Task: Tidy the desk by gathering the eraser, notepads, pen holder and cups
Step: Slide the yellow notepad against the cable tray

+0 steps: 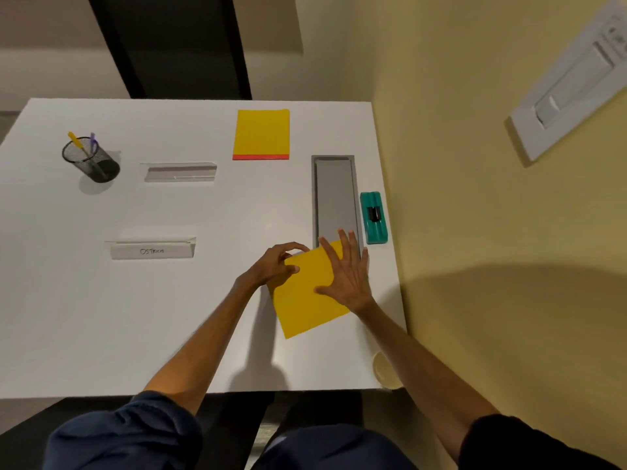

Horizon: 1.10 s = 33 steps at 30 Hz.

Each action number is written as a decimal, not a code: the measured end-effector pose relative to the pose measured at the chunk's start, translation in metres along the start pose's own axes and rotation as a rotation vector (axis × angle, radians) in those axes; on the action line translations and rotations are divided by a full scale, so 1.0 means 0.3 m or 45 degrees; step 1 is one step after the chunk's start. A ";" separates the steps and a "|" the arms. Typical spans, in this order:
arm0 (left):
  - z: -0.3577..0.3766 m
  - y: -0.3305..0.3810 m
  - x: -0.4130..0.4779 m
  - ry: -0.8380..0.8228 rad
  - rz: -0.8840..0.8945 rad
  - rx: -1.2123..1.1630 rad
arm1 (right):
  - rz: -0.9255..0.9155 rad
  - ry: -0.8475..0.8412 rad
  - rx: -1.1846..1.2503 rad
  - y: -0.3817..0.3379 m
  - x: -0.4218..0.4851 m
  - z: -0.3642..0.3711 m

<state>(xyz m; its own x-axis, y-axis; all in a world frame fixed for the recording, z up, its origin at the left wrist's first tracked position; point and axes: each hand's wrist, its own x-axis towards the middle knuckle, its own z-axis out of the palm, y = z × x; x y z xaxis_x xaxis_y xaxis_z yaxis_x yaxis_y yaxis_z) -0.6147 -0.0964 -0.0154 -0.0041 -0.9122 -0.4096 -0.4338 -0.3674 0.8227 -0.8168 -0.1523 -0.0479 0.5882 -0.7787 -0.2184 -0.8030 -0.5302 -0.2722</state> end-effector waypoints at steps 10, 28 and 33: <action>0.145 0.047 0.102 0.052 -0.004 0.471 | 0.085 -0.115 -0.096 0.083 -0.012 0.010; 0.444 -0.073 0.013 -0.131 -0.090 0.986 | 0.163 -0.188 -0.187 0.184 -0.054 0.041; 0.437 -0.072 0.014 -0.124 -0.090 0.933 | 0.107 -0.215 -0.135 0.163 -0.090 0.066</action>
<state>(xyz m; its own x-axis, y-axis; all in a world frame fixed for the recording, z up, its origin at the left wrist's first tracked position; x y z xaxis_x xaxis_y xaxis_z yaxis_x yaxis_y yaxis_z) -0.7234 -0.0685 -0.0865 -0.0190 -0.8584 -0.5127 -0.9258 -0.1786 0.3333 -0.8699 -0.1506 -0.0740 0.5194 -0.7592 -0.3922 -0.8502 -0.5051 -0.1482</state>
